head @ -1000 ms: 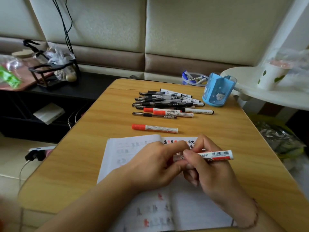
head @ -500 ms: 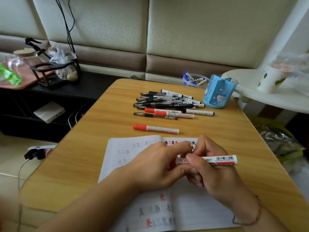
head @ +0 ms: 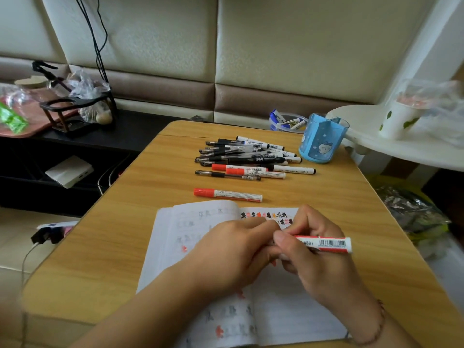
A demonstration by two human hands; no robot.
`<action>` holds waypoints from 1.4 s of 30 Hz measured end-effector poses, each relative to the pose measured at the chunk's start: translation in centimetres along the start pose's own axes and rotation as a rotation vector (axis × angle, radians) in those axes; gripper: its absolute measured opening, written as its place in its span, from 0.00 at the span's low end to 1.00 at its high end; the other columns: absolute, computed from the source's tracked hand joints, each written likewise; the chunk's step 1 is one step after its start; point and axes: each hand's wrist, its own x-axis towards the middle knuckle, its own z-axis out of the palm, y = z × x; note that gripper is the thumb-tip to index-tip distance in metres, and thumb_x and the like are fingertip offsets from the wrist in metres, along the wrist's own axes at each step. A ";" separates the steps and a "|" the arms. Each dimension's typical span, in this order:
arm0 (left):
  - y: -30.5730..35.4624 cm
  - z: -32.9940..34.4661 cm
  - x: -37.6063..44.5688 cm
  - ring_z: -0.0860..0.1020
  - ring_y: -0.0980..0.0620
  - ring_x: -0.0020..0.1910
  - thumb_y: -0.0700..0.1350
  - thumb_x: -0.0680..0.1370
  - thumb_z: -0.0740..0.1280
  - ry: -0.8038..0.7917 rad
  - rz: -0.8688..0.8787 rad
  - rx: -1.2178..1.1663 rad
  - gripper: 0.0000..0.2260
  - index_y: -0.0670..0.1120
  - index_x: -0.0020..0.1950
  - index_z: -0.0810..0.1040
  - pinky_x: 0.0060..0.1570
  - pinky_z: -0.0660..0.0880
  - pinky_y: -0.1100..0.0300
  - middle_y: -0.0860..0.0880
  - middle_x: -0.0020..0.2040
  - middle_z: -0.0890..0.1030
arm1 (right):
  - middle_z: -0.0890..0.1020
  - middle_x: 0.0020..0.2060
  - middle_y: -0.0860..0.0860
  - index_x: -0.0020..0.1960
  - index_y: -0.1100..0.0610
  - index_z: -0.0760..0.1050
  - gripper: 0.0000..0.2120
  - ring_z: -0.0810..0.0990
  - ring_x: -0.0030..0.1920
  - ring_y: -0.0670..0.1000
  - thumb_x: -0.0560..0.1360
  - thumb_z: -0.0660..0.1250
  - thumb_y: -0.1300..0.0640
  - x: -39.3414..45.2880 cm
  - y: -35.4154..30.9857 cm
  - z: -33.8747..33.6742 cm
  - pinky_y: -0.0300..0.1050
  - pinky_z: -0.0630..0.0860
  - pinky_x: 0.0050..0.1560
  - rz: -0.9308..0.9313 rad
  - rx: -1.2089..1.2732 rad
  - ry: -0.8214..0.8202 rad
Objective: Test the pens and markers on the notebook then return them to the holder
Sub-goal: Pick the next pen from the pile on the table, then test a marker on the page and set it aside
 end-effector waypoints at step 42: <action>-2.5 0.1 -0.4 0.80 0.59 0.50 0.41 0.79 0.65 0.256 -0.397 -0.436 0.13 0.50 0.62 0.74 0.52 0.77 0.60 0.51 0.50 0.82 | 0.70 0.21 0.47 0.28 0.60 0.67 0.16 0.65 0.24 0.42 0.65 0.72 0.55 -0.7 1.7 0.6 0.32 0.62 0.25 0.017 -0.347 0.109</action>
